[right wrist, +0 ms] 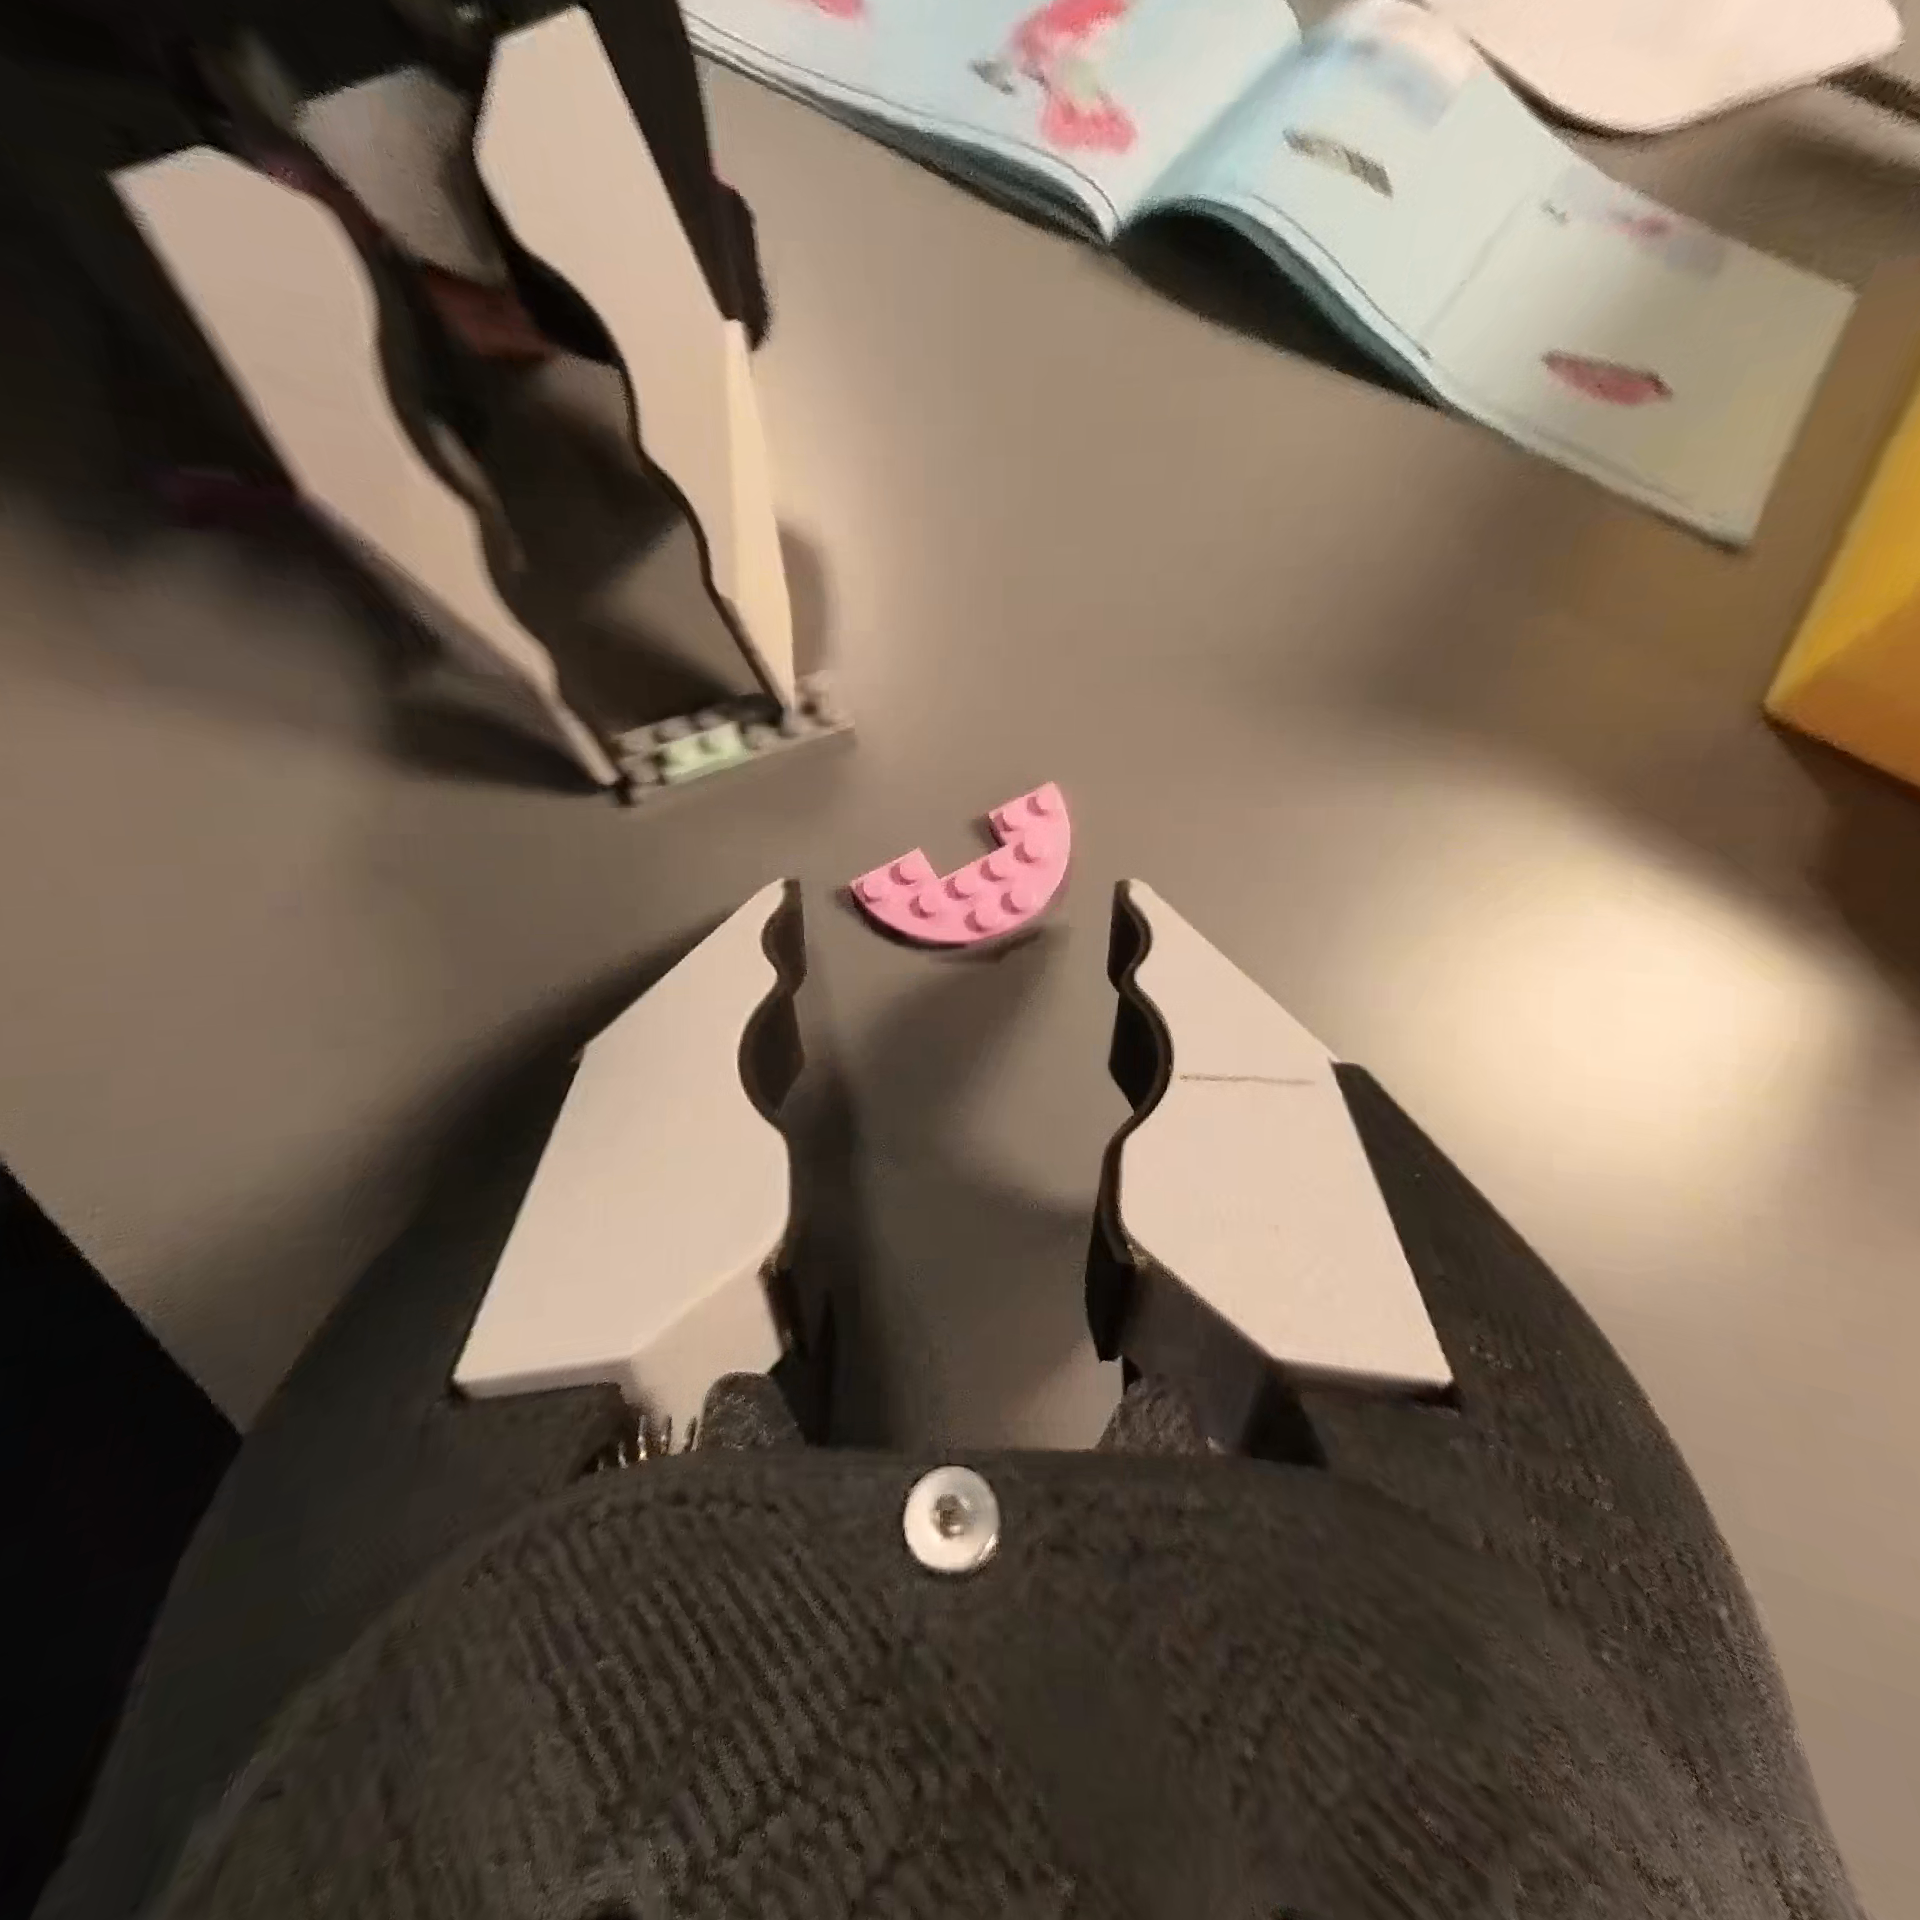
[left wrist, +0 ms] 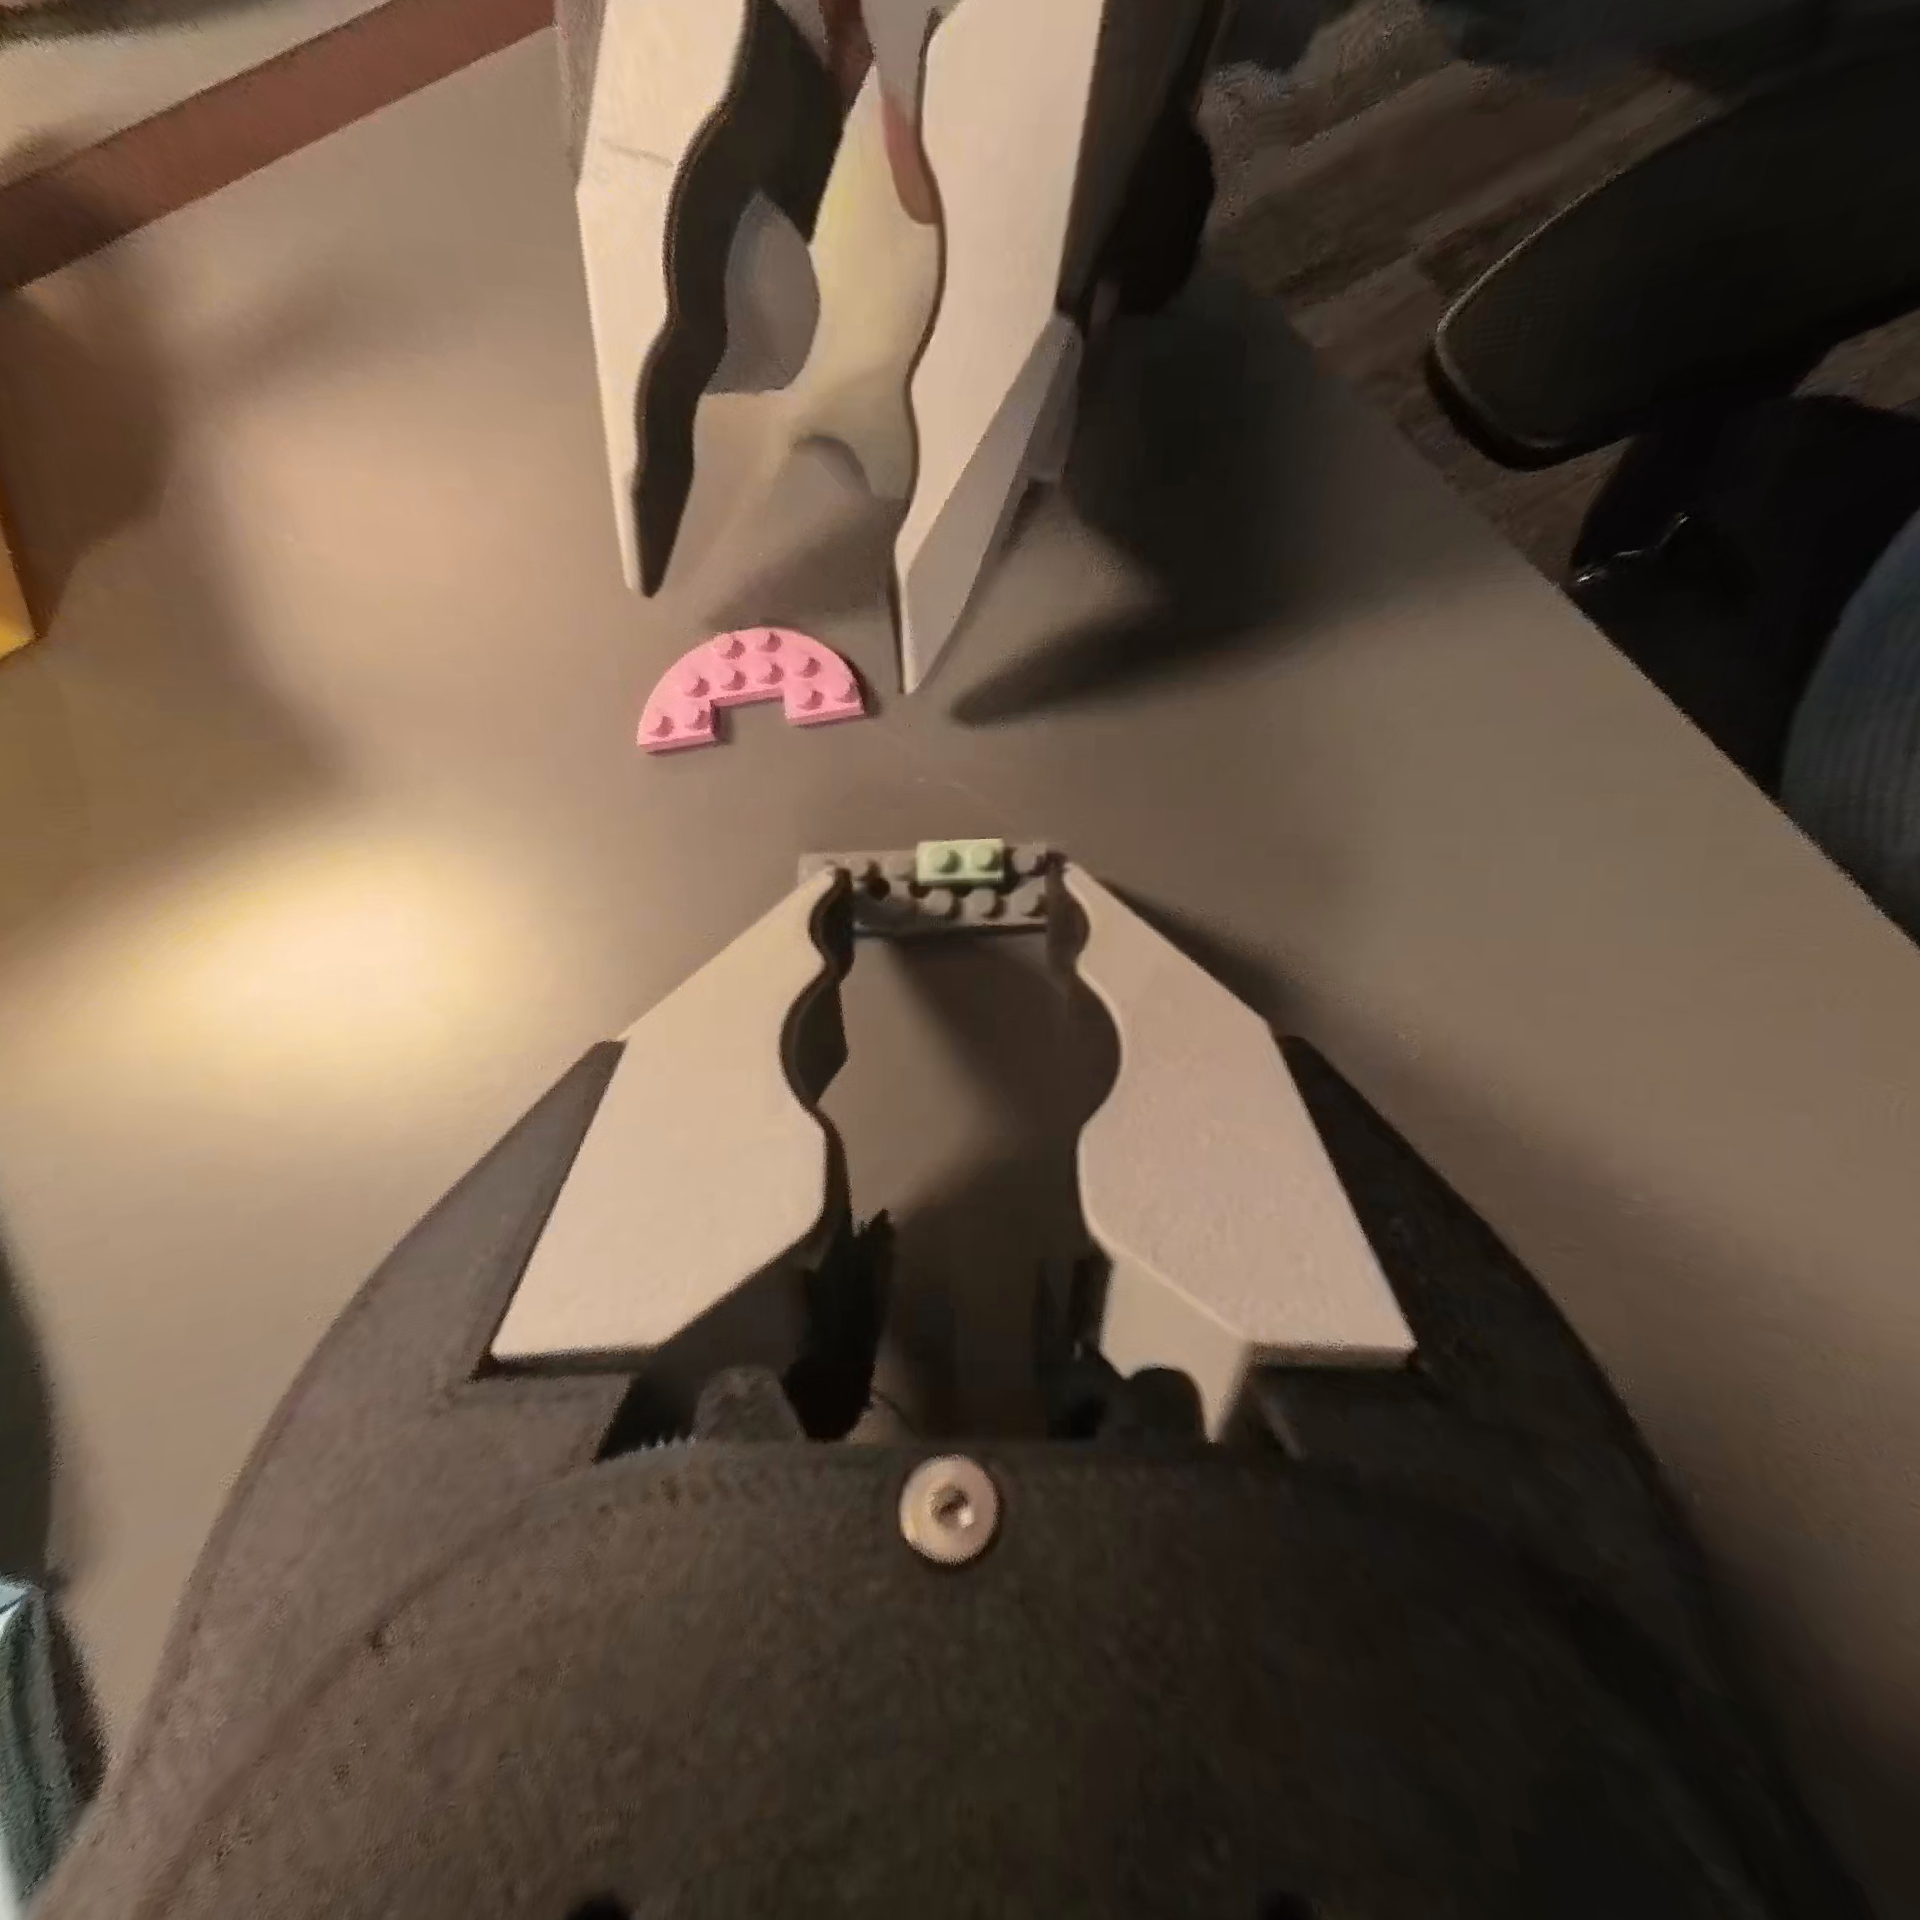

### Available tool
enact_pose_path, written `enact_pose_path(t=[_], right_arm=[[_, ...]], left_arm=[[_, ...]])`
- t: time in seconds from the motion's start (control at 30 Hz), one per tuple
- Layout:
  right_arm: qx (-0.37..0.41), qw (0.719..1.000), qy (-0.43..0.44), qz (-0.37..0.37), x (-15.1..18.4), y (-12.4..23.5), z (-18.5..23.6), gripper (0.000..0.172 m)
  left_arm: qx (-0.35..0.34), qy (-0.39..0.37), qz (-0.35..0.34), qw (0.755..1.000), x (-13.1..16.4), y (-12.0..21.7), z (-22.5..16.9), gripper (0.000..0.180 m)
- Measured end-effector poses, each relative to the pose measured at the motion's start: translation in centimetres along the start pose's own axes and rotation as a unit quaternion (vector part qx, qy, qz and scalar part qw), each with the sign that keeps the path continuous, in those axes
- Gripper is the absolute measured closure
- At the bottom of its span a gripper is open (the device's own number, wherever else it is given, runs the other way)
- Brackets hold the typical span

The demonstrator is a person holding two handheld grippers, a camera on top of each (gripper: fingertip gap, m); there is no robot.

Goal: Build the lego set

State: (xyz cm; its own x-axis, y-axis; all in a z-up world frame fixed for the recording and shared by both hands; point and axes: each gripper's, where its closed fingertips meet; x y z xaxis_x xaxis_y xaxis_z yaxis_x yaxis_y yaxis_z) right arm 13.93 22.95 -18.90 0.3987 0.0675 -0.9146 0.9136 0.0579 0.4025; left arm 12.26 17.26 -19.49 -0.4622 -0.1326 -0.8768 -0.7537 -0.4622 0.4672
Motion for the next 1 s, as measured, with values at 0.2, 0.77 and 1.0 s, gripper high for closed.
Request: enact_pose_path(t=[0.2,0.77,1.0], right_arm=[[-0.122,0.991,0.044,0.018,0.4,-0.6,0.2,0.109],[-0.182,0.981,0.063,0.017,0.1,-1.3,0.6,0.126],[-0.175,0.983,0.046,-0.014,-1.2,-1.8,1.1,0.126]], left_arm=[[-0.028,-0.003,0.003,1.0,0.6,0.8,1.3,0.154],[-0.051,0.099,0.015,0.994,1.0,0.7,2.8,0.126],[-0.162,0.172,0.04,0.971,1.4,1.3,2.8,0.131]])
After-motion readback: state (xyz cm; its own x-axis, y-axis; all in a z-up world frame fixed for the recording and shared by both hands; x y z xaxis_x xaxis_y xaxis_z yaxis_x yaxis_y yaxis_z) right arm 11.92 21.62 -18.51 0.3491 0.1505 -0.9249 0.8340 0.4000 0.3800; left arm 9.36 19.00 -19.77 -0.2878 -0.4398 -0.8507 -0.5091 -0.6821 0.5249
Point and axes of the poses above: each gripper's, where its closed fingertips meet, y back along the fingers, x out of its underside, z = x × y across the jaws, and after that the axes turned 13 degrees about -z, right-handed
